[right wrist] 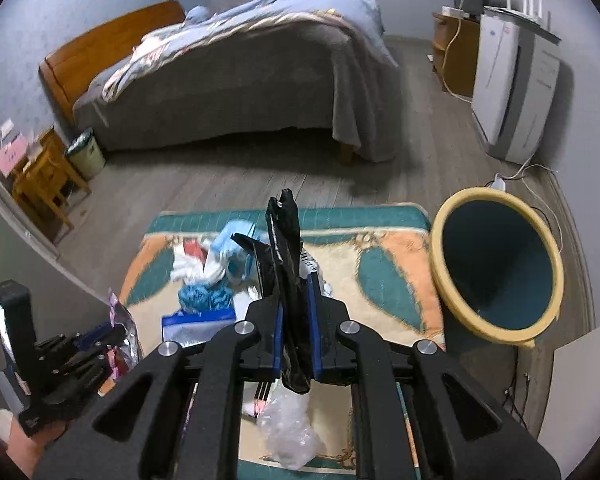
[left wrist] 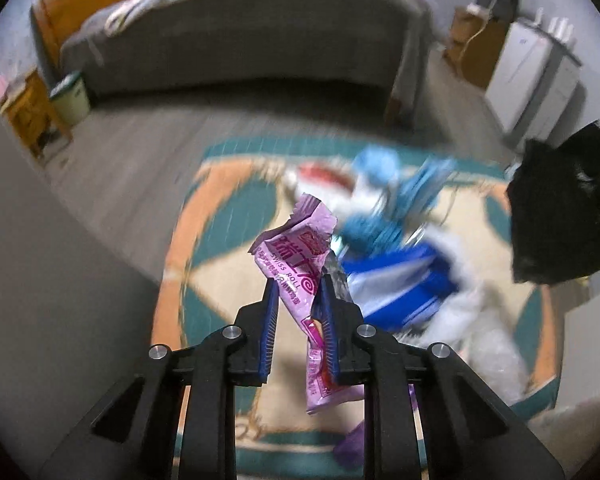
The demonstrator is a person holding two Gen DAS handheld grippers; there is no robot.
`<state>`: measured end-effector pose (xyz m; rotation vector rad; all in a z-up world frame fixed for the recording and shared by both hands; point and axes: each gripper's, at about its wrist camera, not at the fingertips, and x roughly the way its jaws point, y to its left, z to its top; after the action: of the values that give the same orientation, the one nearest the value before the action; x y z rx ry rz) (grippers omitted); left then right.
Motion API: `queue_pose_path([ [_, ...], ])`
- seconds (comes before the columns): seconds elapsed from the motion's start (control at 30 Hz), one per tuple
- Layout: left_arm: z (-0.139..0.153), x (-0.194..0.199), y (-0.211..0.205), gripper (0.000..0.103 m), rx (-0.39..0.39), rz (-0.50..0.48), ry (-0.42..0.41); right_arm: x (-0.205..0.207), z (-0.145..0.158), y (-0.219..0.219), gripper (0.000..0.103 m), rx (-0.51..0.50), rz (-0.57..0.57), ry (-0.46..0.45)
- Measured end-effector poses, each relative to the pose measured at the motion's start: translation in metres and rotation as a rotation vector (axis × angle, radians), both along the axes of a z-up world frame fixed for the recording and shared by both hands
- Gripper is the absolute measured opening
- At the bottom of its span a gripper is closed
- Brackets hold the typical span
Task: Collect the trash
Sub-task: 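Carry both items over the yellow-rimmed bin and open both grippers to drop them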
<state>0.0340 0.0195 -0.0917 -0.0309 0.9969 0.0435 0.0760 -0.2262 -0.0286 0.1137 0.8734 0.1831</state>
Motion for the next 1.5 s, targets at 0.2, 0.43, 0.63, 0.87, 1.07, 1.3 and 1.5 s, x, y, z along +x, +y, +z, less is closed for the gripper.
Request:
queue_pose_path([
  [0.2, 0.067, 0.033, -0.052, 0.022, 0.029, -0.144, -0.147, 0.013, 0.028, -0.023, 0.009, 0.024, -0.018, -0.085],
  [0.43, 0.081, 0.074, -0.103, 0.022, -0.025, -0.231, -0.174, 0.034, 0.037, -0.076, 0.009, 0.027, -0.094, -0.122],
  [0.63, 0.061, 0.097, -0.149, 0.022, -0.065, -0.299, -0.188, 0.047, 0.032, -0.135, 0.009, -0.046, -0.173, -0.171],
  [0.87, 0.036, 0.113, -0.213, 0.022, -0.082, -0.405, -0.154, 0.061, 0.011, -0.198, 0.009, -0.036, -0.236, -0.123],
  [1.07, 0.009, 0.128, -0.27, 0.022, -0.155, -0.478, -0.118, 0.076, -0.004, -0.235, 0.009, -0.044, -0.278, -0.088],
  [1.3, -0.016, 0.132, -0.322, 0.024, -0.136, -0.611, -0.093, 0.089, -0.041, -0.274, 0.009, 0.016, -0.353, 0.042],
  [1.5, -0.024, 0.134, -0.356, 0.032, -0.176, -0.69, -0.095, 0.087, -0.06, -0.289, 0.01, 0.051, -0.392, 0.104],
])
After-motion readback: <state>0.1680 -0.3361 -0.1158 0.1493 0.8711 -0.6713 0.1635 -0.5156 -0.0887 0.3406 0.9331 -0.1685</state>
